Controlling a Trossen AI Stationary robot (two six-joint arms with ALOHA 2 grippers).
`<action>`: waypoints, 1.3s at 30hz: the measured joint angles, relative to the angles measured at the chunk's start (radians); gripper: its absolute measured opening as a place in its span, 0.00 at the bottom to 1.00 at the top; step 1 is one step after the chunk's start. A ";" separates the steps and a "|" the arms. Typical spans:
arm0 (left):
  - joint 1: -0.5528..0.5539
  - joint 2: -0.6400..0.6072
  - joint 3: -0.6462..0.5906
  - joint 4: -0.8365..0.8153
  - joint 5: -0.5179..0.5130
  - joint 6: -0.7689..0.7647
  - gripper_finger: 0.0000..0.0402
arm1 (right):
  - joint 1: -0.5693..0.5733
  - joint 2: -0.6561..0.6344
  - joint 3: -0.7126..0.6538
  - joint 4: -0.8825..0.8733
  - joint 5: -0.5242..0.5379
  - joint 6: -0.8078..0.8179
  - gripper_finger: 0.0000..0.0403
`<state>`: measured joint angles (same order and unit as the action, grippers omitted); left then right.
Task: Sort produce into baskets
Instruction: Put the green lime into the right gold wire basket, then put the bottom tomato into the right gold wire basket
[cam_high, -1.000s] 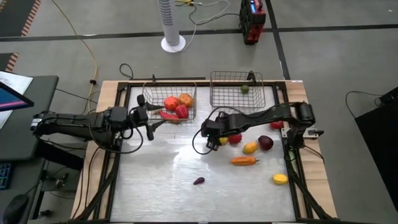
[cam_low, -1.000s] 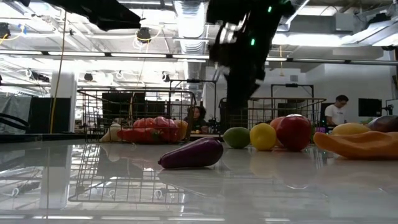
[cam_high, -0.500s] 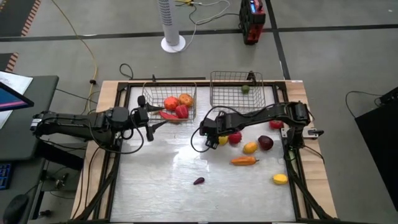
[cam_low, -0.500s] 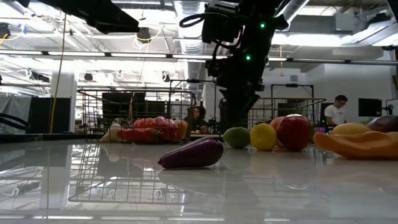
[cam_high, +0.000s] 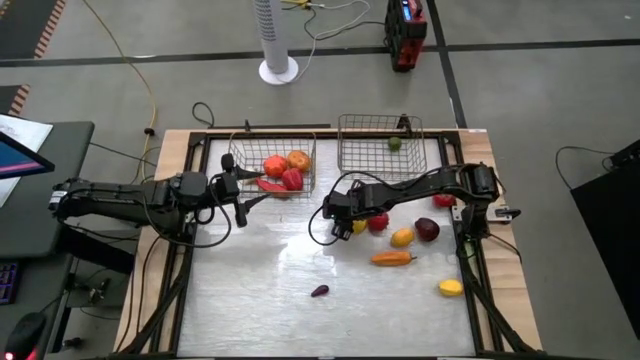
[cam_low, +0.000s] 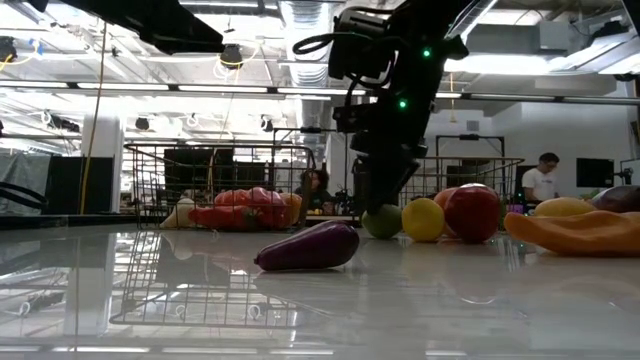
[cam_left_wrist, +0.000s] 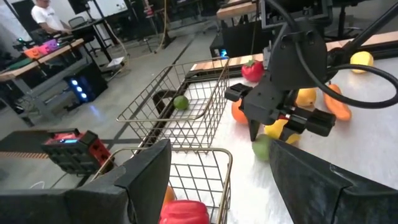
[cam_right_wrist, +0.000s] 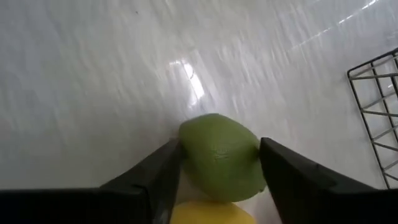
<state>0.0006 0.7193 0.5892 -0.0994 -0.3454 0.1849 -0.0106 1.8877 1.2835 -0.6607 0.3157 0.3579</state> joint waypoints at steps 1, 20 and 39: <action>0.000 0.000 0.000 0.000 0.000 -0.004 0.64 | -0.004 0.000 0.000 0.000 -0.002 -0.002 0.56; 0.000 0.000 0.000 -0.019 -0.001 -0.006 0.64 | 0.023 -0.014 0.100 -0.089 -0.057 -0.094 0.30; 0.000 0.000 0.000 -0.073 -0.001 -0.023 0.64 | 0.055 -0.011 0.086 -0.368 -0.056 0.280 0.71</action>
<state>0.0006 0.7193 0.5892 -0.1722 -0.3466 0.1623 0.0443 1.8771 1.3697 -1.0285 0.2594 0.6376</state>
